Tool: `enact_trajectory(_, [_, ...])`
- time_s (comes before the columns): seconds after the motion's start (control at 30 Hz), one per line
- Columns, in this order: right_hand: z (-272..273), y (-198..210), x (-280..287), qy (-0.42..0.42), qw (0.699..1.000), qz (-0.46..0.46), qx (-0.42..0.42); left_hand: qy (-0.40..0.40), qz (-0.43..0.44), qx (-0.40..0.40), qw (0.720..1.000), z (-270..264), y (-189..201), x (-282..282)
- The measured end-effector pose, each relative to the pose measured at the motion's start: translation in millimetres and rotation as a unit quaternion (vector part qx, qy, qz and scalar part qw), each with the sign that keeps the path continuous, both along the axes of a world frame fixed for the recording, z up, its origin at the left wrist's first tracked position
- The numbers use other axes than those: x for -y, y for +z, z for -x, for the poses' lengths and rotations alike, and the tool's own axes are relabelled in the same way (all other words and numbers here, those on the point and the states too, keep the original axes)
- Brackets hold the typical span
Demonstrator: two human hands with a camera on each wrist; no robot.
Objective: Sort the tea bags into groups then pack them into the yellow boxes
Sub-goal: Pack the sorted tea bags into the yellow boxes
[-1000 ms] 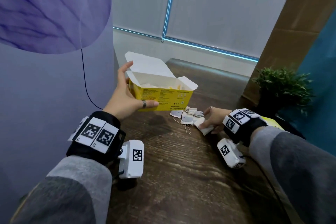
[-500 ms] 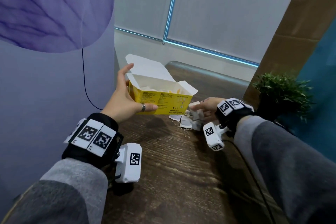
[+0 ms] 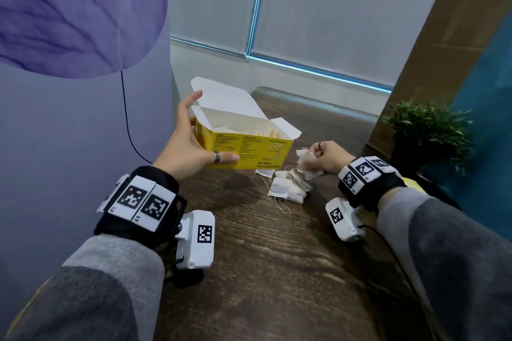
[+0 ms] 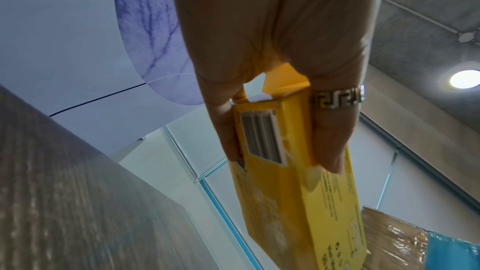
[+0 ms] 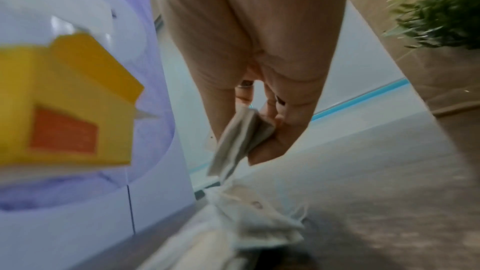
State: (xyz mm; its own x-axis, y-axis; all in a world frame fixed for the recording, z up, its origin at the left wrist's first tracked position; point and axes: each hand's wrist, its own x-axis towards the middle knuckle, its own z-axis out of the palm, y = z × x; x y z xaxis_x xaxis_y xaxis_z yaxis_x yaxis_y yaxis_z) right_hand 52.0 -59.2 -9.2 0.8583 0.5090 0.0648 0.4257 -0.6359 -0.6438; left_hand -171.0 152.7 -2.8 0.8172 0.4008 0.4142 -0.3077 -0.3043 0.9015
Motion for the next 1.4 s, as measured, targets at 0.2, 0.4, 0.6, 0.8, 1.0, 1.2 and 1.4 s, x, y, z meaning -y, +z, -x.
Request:
enact_trajectory(0.2, [42, 47, 38, 0.005, 0.989, -0.136, 0.062, -0.034, -0.013, -0.016, 0.999, 0, 1, 9])
enact_trajectory(0.4, [94, 105, 22, 0.092, 0.964, -0.208, 0.137, -0.101, -0.001, -0.029, 0.994, 0, 1, 19])
enact_trajectory(0.6, [122, 96, -21, 0.179, 0.956, -0.205, -0.106, -0.153, 0.018, -0.021, 0.988, 0, -1, 29])
enact_trajectory(0.8, [125, 95, -40, 0.171, 0.955, -0.174, -0.166, -0.165, 0.019, -0.026, 0.986, 2, -2, 31])
enact_trajectory(1.0, [122, 94, -35, 0.159, 0.985, -0.025, -0.062, -0.161, 0.03, -0.02, 0.986, 1, -1, 27])
enact_trajectory(1.2, [122, 91, -32, 0.181, 0.975, 0.028, -0.129, -0.166, 0.03, -0.015, 0.986, 3, -1, 29])
enact_trajectory(1.4, [120, 94, -34, 0.093, 0.994, 0.014, 0.061, -0.166, 0.019, -0.022, 0.986, 3, 1, 29])
